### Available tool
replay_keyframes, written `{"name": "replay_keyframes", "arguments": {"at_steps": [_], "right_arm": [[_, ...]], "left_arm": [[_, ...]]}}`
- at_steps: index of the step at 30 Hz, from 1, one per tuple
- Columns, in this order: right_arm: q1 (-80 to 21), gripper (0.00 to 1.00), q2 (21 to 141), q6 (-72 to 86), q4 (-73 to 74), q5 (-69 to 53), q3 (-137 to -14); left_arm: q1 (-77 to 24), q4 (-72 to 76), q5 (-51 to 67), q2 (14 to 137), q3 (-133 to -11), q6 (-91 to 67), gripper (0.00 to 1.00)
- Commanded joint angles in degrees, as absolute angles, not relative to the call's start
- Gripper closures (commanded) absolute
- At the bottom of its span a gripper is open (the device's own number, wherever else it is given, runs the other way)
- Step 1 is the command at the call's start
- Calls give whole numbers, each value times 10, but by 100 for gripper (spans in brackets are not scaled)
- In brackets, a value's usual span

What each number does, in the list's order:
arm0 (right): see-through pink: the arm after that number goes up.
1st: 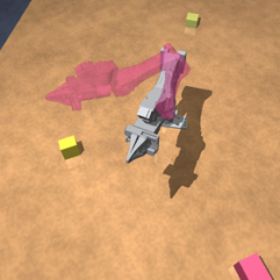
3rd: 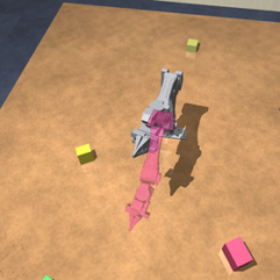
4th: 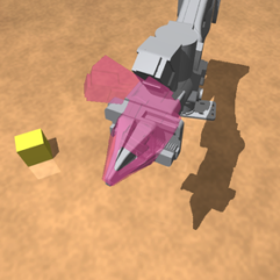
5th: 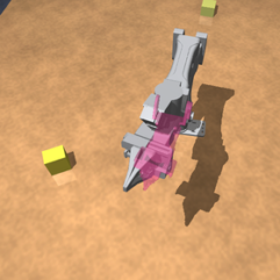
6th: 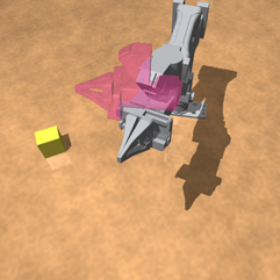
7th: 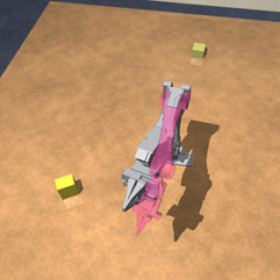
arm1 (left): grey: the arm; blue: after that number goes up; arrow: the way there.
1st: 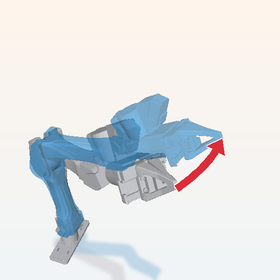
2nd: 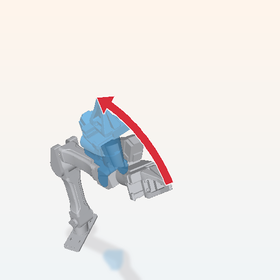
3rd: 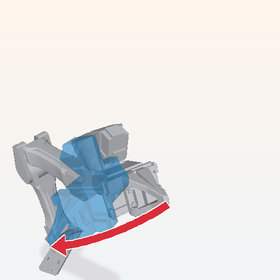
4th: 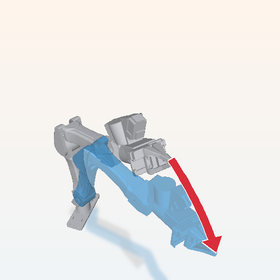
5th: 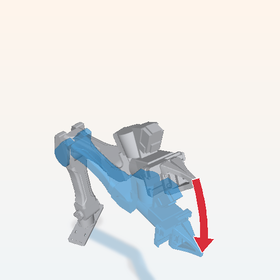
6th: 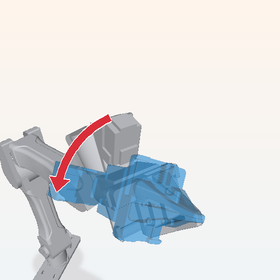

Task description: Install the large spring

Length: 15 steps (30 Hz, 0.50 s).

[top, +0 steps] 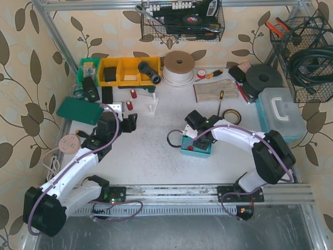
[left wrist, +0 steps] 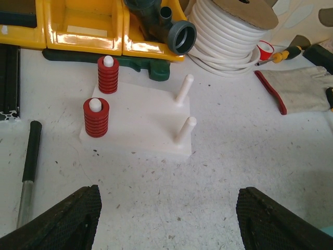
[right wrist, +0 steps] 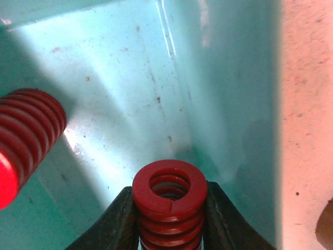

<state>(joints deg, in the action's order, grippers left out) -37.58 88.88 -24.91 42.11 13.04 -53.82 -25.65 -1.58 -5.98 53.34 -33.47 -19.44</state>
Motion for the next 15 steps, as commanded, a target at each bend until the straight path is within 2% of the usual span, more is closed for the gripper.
{"name": "replay_keyframes", "arguments": {"at_steps": [1, 4, 9, 15], "right_arm": [[-375, 90, 849, -252, 436, 125, -531], [-376, 90, 828, -251, 428, 119, -530], [-387, 92, 782, -253, 406, 109, -530], [-428, 92, 718, -263, 339, 112, -519]], "left_arm": [[-264, -1, -73, 523, -329, -187, 25], [-264, 0, -75, 527, -326, -197, 18], [-264, -3, -72, 531, -331, -208, 17], [-264, 47, 29, 523, -321, -223, 28]]}}
